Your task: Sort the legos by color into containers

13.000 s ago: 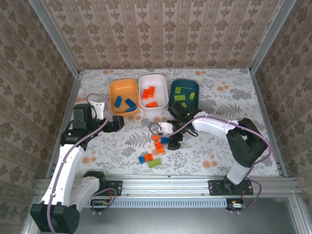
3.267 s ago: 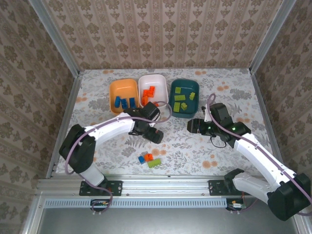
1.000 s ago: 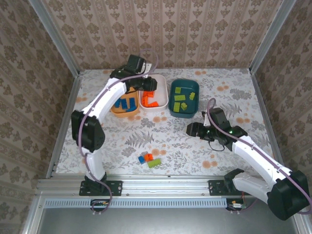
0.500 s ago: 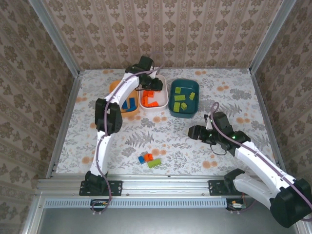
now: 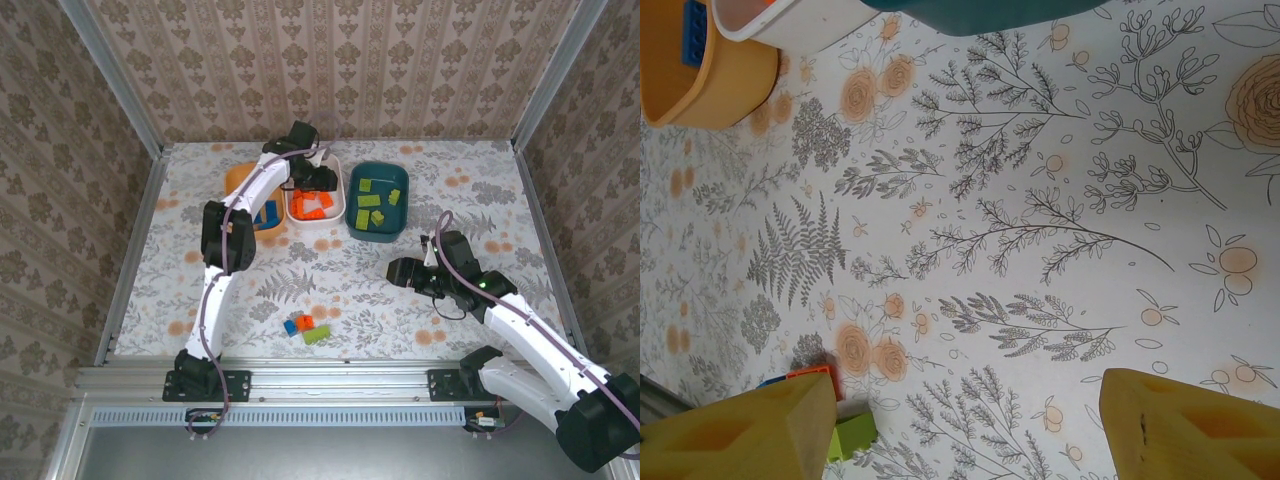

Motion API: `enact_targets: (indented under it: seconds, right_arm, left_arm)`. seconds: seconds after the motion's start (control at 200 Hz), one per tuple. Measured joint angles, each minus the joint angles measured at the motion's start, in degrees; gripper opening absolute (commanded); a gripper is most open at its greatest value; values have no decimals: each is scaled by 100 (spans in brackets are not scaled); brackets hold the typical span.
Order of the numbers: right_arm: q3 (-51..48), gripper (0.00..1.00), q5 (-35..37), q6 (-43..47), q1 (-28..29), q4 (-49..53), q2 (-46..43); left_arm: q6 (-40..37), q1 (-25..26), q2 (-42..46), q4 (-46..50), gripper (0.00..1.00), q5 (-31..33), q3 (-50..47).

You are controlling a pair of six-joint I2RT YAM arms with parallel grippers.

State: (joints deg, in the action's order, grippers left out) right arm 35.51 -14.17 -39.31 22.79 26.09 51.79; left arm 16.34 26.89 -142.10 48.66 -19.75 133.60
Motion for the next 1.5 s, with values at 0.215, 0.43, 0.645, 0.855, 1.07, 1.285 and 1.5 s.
enact_targets:
  seconds: [0.215, 0.43, 0.645, 0.855, 1.07, 1.285, 1.5]
  right_arm:
    - [0, 71, 42, -17, 116, 0, 7]
    - [63, 72, 238, -13, 621, 13, 435]
    - [636, 76, 597, 11, 1574, 46, 1368]
    - [1596, 83, 896, 122, 2594, 122, 2758]
    - [2824, 94, 1412, 267, 3676, 662, 4330]
    - [3497, 95, 1899, 267, 4295, 1239, 5066]
    - [3681, 95, 2006, 188, 4352, 1482, 5335]
  left_arm:
    - [22, 0, -2, 42, 52, -26, 46]
    - [39, 0, 446, -13, 54, -94, -455]
    - [59, 0, 2852, -671, 58, -98, -2691]
    - [92, -184, 5276, -1263, 63, -68, -4822]
    - [243, -664, 6951, -1290, 80, 46, -6693]
    - [293, -1054, 8343, -979, 91, 181, -7438]
    - [293, -1491, 8894, -789, 93, 149, -7748]
